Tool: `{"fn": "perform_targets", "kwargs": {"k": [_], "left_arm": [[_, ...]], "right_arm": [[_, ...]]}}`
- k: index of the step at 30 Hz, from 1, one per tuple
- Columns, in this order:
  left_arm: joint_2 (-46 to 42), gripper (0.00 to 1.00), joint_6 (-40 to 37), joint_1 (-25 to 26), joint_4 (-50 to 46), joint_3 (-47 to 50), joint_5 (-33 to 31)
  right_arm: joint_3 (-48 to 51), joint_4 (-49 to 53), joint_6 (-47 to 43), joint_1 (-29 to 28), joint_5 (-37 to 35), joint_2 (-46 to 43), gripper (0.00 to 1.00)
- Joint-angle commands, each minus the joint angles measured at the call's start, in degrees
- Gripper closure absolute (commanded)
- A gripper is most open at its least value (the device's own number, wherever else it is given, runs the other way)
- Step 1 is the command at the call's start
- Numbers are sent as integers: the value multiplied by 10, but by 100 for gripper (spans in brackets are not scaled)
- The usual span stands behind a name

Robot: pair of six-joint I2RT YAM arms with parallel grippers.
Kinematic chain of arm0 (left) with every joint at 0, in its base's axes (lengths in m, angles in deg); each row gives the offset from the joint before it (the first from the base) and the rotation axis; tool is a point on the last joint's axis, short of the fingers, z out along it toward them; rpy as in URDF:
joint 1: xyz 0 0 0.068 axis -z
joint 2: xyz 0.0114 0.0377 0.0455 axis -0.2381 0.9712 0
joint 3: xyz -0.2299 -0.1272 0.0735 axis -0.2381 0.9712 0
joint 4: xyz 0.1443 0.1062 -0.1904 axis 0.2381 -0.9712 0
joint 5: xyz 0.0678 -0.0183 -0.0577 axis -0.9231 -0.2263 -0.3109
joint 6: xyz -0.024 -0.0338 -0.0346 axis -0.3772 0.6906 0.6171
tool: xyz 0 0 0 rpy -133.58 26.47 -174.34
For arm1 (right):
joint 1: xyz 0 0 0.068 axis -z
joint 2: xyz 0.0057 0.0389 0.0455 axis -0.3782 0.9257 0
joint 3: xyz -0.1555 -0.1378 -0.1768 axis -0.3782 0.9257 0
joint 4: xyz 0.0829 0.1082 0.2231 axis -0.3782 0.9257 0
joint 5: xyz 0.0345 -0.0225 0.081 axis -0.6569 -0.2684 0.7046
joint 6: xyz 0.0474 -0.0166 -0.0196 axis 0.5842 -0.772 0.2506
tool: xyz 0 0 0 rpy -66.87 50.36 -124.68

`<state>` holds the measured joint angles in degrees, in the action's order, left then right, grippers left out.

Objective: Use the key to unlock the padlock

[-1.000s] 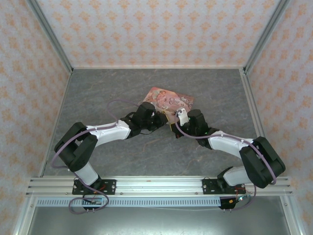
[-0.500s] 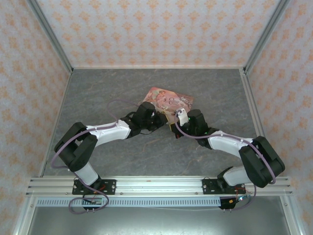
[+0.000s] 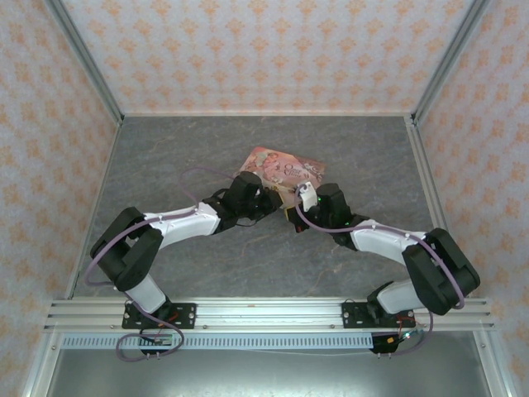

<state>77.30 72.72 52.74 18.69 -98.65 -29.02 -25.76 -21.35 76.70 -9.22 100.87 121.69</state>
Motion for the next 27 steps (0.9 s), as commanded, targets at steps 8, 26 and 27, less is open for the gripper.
{"fn": "perform_targets", "kwargs": {"k": [8,26,27], "left_arm": [[-27,88,-16,4,10,-4,11],[-24,88,-36,5,1,-7,10],[-24,88,-37,5,0,-6,10]], "right_arm": [[-34,-40,11,13,67,7,100],[-42,-31,23,43,113,18,100],[-42,-30,23,45,117,17,100]]}}
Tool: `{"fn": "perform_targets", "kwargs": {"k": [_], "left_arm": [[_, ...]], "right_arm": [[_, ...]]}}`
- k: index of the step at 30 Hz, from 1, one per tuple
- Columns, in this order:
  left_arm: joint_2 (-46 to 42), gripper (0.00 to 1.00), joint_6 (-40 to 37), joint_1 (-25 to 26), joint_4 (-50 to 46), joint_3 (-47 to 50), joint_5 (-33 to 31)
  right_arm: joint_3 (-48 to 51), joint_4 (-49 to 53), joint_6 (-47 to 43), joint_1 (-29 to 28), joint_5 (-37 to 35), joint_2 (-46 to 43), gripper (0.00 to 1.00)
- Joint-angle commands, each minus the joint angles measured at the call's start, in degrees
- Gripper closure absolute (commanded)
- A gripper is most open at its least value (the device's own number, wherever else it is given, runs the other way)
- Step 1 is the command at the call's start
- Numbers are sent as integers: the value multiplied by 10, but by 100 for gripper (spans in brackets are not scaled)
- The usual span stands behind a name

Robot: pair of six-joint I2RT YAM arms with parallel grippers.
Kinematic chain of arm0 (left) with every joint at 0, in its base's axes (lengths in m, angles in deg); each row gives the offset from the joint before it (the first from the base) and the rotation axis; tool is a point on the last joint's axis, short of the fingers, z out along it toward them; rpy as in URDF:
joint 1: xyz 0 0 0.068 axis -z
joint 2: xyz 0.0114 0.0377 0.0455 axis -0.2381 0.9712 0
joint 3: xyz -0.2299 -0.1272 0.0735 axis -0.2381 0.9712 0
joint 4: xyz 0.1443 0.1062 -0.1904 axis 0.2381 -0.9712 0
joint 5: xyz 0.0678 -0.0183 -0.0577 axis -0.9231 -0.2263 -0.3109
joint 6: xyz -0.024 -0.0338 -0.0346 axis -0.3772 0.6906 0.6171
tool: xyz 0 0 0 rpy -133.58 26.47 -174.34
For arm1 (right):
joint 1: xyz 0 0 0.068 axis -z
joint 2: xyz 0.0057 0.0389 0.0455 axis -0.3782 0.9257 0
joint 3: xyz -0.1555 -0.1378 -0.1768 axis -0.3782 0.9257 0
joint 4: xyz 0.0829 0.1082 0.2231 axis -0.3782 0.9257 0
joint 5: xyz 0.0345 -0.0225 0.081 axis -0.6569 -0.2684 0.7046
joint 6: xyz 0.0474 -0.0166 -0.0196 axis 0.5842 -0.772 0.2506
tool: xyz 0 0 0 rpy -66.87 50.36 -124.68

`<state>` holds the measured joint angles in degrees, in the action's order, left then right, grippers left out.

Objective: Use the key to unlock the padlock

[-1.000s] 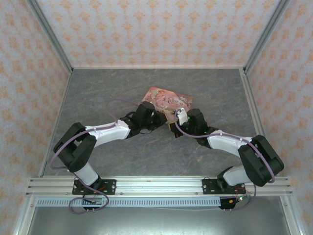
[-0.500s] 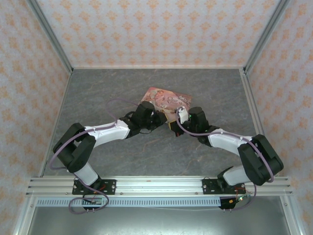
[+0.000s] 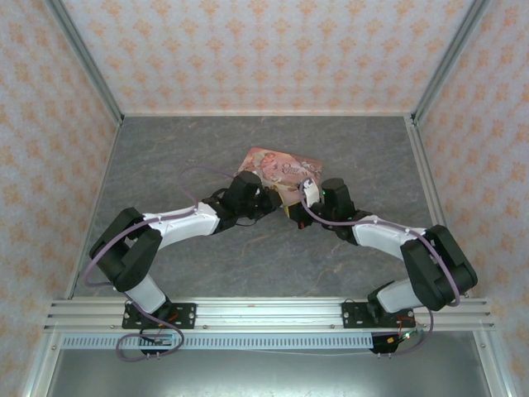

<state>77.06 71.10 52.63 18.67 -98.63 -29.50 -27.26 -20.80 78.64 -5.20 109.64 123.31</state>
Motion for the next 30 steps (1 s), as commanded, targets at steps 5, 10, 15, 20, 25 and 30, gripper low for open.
{"fn": "perform_targets", "kwargs": {"k": [5,10,15,20,25,30], "left_arm": [[-20,88,-20,5,0,-7,12],[-20,88,-20,5,0,-9,13],[-21,88,-18,5,-1,-12,17],[-22,88,-18,5,-3,-15,16],[-29,88,-13,4,-11,-16,4],[-32,88,-13,4,-22,-20,0]], "right_arm": [[-31,-22,-1,6,35,2,100],[-29,-17,-8,8,31,7,100],[-28,-23,-7,8,27,11,100],[-32,-22,-5,8,27,14,100],[-13,-3,-22,8,-6,-3,100],[1,9,-28,6,-3,-7,100]]}}
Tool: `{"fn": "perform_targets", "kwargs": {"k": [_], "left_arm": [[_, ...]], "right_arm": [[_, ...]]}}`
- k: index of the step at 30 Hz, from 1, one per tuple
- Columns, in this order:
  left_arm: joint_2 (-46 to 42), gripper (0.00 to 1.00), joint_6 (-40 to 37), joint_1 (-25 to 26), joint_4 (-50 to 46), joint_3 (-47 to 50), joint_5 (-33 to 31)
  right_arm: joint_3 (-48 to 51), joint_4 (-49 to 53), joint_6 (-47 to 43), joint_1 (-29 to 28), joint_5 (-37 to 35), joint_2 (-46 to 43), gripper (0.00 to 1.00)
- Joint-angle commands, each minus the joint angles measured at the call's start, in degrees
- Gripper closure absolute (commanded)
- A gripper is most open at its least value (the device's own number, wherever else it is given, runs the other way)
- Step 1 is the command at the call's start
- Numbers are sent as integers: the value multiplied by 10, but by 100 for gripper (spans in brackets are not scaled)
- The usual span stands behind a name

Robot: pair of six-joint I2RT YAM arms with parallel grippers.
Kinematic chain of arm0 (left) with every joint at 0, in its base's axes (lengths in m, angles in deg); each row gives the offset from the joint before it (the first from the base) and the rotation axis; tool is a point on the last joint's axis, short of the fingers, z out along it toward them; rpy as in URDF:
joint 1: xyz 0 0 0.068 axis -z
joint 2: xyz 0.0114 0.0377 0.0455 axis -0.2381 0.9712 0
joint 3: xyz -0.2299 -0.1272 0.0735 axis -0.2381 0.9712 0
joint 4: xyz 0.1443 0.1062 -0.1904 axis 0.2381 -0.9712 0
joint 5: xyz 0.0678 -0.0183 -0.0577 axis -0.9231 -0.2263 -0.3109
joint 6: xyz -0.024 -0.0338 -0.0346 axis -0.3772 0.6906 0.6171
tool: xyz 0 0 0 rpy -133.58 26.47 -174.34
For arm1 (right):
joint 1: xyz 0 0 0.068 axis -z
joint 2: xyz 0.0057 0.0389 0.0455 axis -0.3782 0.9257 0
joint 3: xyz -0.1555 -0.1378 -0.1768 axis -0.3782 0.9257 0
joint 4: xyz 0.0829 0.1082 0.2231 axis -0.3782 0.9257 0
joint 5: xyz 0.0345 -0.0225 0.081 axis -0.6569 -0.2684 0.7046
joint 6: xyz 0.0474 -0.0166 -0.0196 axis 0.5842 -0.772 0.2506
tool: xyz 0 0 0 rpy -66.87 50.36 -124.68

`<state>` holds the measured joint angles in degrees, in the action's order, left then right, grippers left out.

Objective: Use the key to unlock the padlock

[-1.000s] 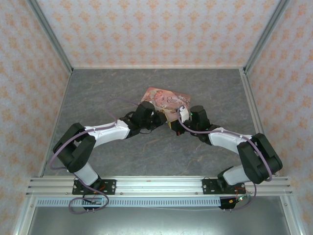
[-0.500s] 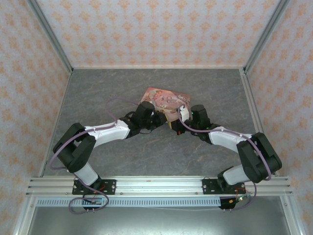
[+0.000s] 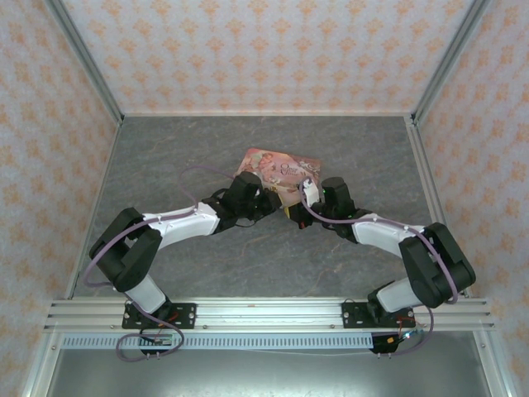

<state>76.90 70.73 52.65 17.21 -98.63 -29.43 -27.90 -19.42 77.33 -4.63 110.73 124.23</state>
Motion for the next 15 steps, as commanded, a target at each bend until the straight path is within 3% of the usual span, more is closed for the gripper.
{"fn": "perform_targets", "kwargs": {"k": [1,15], "left_arm": [[-30,88,-10,4,-7,-21,-1],[-27,88,-4,3,-4,-18,-5]], "right_arm": [[10,-4,-15,1,-12,-16,100],[15,5,-21,-19,-11,-5,100]]}}
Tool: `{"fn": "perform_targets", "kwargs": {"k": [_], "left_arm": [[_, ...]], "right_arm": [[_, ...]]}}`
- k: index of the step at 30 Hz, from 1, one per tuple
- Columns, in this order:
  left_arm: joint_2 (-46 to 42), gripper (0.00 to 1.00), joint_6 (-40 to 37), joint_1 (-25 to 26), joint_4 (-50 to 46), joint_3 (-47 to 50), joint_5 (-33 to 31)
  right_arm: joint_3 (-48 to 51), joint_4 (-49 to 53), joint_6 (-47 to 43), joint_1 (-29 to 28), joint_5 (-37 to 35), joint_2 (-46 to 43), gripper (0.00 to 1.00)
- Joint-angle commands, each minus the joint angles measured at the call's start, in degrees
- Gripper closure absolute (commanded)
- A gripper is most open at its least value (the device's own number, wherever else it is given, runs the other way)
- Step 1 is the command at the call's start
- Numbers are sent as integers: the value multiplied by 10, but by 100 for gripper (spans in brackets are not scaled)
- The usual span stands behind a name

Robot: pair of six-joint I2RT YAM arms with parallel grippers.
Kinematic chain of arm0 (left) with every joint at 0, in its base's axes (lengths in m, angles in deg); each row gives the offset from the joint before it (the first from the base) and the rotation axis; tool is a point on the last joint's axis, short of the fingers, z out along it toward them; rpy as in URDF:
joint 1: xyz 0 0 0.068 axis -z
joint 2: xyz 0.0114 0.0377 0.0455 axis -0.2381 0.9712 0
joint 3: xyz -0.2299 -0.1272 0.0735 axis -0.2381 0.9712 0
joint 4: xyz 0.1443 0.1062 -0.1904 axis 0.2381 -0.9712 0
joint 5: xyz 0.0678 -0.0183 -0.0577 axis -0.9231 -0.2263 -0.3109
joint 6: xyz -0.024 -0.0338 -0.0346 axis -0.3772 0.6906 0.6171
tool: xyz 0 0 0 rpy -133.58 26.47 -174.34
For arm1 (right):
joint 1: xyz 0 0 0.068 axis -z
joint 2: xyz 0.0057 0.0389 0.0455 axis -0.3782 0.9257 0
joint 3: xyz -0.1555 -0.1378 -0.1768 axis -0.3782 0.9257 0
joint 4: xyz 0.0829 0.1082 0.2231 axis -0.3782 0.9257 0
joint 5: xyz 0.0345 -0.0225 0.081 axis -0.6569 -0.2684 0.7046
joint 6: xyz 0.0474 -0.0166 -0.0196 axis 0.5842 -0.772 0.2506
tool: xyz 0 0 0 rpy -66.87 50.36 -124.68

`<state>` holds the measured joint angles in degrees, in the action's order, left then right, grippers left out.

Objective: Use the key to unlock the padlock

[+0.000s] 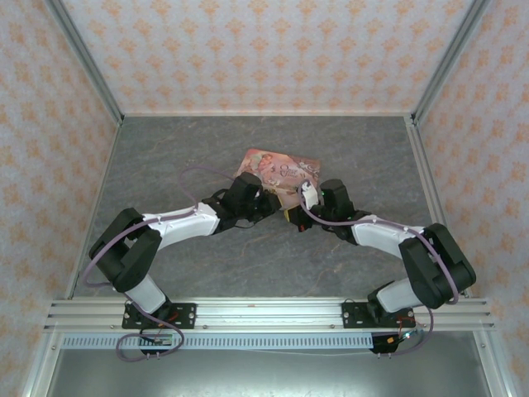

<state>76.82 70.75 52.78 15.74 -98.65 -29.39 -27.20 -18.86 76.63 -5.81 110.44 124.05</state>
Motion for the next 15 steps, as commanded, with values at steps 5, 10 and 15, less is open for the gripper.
{"fn": "perform_targets", "kwargs": {"k": [5,10,15], "left_arm": [[-26,88,-4,2,12,-18,-3],[-26,88,-4,2,11,-17,-3],[-26,88,-4,2,11,-17,-3]], "right_arm": [[15,-20,-2,-10,-12,-2,100],[14,-31,4,-10,-30,-5,100],[21,-41,8,-10,-40,-21,100]]}}
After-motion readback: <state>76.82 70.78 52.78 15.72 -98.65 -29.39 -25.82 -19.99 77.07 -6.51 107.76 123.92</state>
